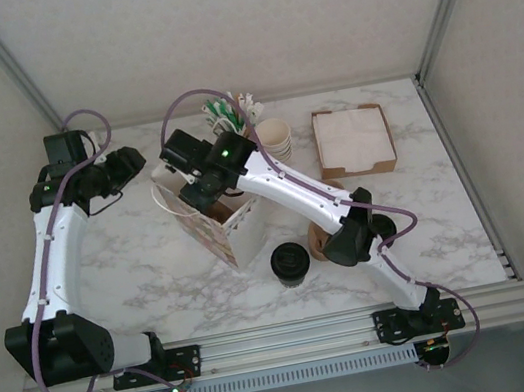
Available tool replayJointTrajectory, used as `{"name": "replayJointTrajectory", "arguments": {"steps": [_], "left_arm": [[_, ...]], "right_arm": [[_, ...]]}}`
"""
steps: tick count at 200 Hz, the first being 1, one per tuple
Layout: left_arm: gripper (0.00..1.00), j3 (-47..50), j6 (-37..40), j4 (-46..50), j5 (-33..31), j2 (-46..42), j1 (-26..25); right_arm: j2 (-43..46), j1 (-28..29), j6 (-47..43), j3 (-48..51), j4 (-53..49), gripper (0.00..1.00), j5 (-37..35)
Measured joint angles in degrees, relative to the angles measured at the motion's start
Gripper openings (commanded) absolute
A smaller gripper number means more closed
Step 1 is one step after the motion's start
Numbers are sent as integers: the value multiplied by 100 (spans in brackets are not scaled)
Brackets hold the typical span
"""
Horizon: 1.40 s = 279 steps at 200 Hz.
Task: Pack the takeout coffee
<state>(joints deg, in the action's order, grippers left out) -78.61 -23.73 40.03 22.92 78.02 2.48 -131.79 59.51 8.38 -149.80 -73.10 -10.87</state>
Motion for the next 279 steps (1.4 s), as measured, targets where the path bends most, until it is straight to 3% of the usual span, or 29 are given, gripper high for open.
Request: {"name": "replayJointTrajectory", "arguments": {"steps": [279], "left_arm": [[51, 0, 22, 4, 61, 50, -50]], "right_arm": [[767, 0, 195, -15, -20, 60, 81]]}}
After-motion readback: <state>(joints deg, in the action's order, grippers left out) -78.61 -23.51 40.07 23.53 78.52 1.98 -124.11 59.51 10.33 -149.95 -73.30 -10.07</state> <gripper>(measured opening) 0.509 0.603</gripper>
